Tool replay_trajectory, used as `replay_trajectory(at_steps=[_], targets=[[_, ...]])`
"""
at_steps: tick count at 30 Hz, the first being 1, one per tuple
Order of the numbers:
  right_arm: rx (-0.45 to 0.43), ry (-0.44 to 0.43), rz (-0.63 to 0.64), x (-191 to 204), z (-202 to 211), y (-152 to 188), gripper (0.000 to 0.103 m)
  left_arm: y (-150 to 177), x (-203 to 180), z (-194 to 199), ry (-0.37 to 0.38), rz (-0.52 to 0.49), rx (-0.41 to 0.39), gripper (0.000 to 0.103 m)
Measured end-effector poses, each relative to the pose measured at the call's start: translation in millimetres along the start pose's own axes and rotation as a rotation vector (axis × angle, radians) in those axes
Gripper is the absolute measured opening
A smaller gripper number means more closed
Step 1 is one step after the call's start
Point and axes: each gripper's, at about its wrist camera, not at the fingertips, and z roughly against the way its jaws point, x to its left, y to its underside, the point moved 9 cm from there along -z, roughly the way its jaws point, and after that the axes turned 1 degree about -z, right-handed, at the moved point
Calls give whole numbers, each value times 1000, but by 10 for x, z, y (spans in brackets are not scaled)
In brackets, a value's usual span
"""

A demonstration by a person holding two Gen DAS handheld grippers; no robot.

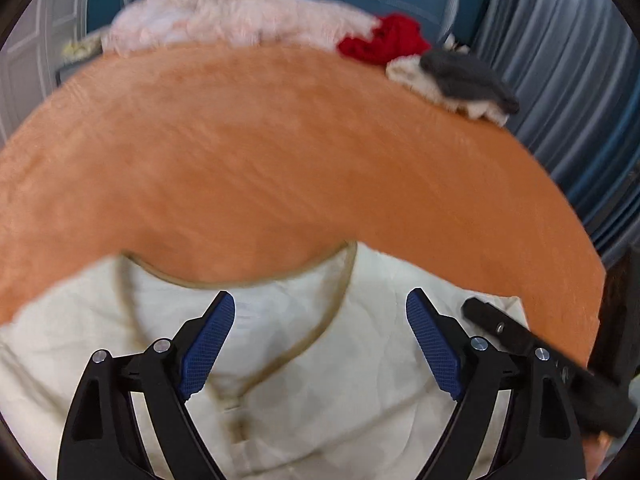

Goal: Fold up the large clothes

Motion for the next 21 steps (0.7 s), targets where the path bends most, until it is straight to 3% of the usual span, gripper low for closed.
replay_trajectory(at_steps=[1,3,4,8,11,14,16,17,19,21], targets=[[8,4,19,-4,-42,17,28,16,1,-102,-18,3,15,79],[15,12,70,42,-98,69,23,140,30,-356,-89,-33,69,39],[18,17,96,62,-109,99,18,194,47,-417,-103,-45,82,39],[17,50,101,-22,-163,137,0,279,57,-401,-144,-88,6,39],[-1,77,21,-168,-145,88,0,267,93,-383,-171,-85,3,44],[-95,196,65,-121,159,-33,5,167,161,-173,-226,-74,-39,43],[-152,170,132,103,394,-66,5,102,249,129,-199,-70,-100,46],[-151,125,193,342,489,-53,6,99,347,286,-189,-72,-111,53],[-92,43,274,731,480,40,8,122,589,479,-221,-75,-108,54],[20,-56,338,1108,321,235,13,223,926,585,-264,-45,-79,54]])
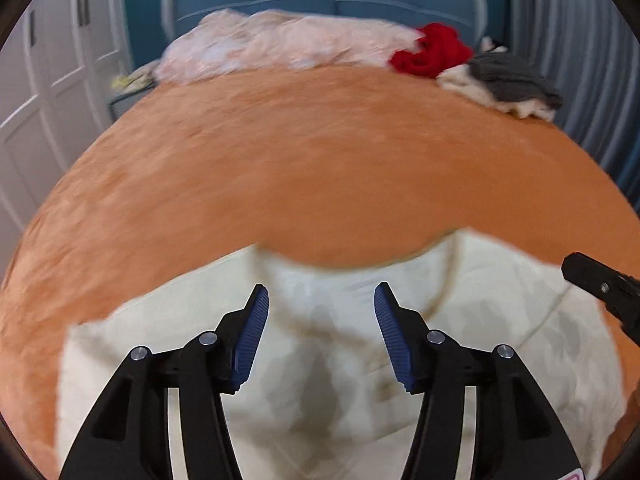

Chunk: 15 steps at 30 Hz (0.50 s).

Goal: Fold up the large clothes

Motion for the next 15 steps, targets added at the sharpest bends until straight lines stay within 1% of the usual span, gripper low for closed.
replay_trajectory(at_steps=[1,2,3,4,6,7,9,12,15], targets=[[57,-50,26,203,-147,85,13,63,136,-15,-3,24,11,54],[88,-68,45,319,-260,153,13,109,202,-33,-2,36,21,54],[133,-60,85,433,-439,261,13,206,280,-106,-1,49,56,53],[165,-32,113,474,-589,363,13,280,306,-185,7,51,84,52],[209,24,134,431,-849,559,10,393,334,-313,6,49,101,51],[174,18,129,410,-868,566,10,435,333,-342,4,42,88,51],[153,11,105,371,-856,558,9,471,315,-357,-20,29,57,52],[119,11,81,305,-856,563,8,480,275,-401,-66,-3,37,54],[87,27,77,301,-828,561,7,475,287,-435,-74,4,27,57]])
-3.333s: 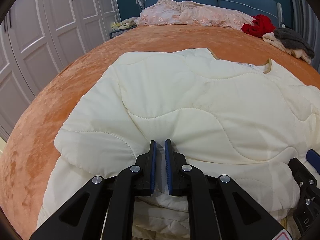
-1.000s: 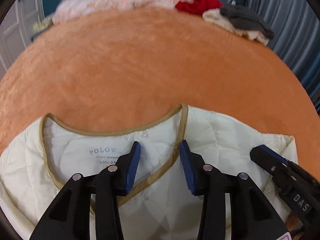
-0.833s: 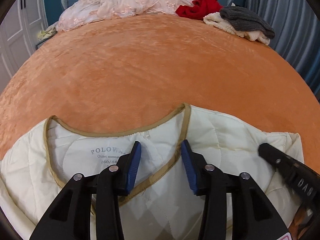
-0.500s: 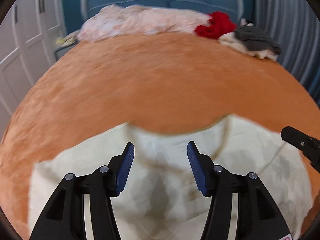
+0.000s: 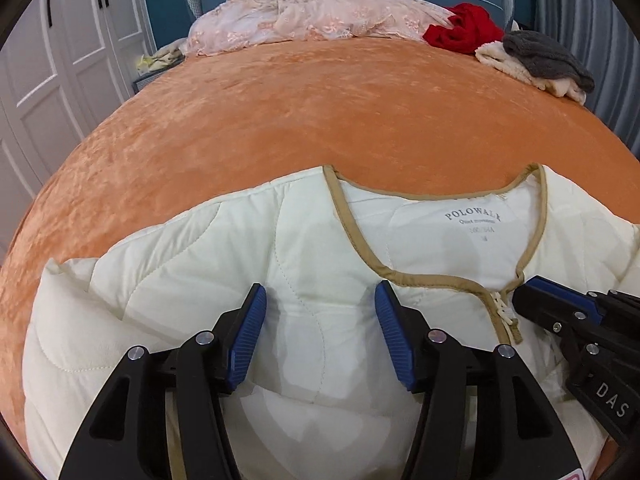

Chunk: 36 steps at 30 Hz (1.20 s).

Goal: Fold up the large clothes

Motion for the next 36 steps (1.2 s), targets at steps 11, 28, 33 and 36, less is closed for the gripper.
replay_trajectory(at_steps=[11,28,33,36], targets=[[-198,105,-190,-654,1825,668,69,564,546,1285,82,181,-4,77],[83,-132,-542,-946,3280,3654,77,3120,1238,2810,251,572,257,79],[22,-192,-673,-969,3184,3577,68,3083,1133,2771,203,550,247,70],[15,-182,-717,-1025,3185,3590,15,3076,1131,2818,214,558,251,27]])
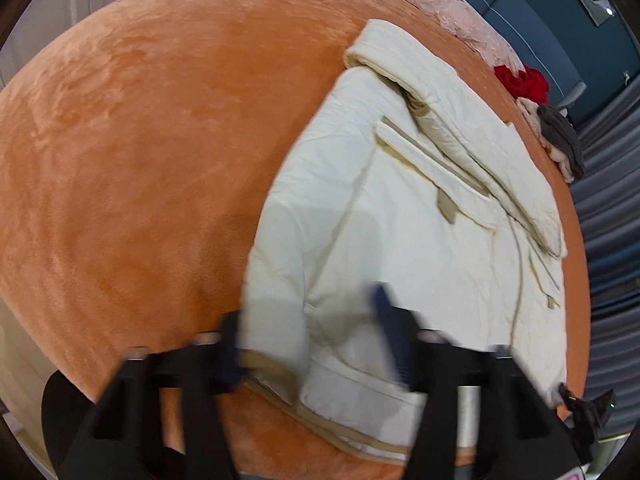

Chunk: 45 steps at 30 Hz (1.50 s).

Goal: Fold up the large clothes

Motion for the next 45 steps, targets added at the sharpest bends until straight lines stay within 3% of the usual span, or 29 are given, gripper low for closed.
replay_trajectory(at_steps=[2,6,9,12,16,19,22,23,25,28,33,35,37,39,40,41,45], targets=[[-16,-2,20,66,104,12,7,-10,-17,123,-6,-22,-16,15],[-39,21,156,305,408,77,5,2,-88,465,8,-84,-64,5],[-2,50,262,433,719,256,4,151,-96,793,-3,-146,-58,5],[85,117,397,434,1136,608,4,533,-40,1210,-27,-258,-11,5],[259,199,457,354,1727,1270,4,1201,85,1825,-49,-336,72,5],[269,192,462,475,1992,1418,4,1441,89,2174,-41,-332,70,5],[140,127,501,872,2071,1039,4,1243,-119,2359,-7,-337,-20,5],[76,95,519,1060,2044,799,4,1027,-233,2391,-9,-357,-95,5],[-9,66,544,1300,1955,463,4,723,-348,2365,-3,-363,-160,5],[-122,44,526,1557,1634,-126,4,164,-514,2141,-11,-351,-257,5],[-195,45,430,1595,951,-759,7,-465,-489,1493,-98,-279,-294,17],[-236,92,446,1618,730,-887,11,-618,-467,1245,-115,-262,-283,19],[-253,74,406,1627,645,-906,16,-747,-456,1096,-131,-247,-275,19],[-311,11,351,1678,709,-941,34,-861,-431,1024,-104,-204,-262,19],[-346,-3,337,1701,755,-973,50,-898,-428,1035,-70,-179,-262,19],[-376,-16,329,1716,823,-994,53,-922,-435,1059,-43,-158,-260,20],[-355,0,339,1664,783,-986,53,-1059,-507,1281,65,-73,-310,25]])
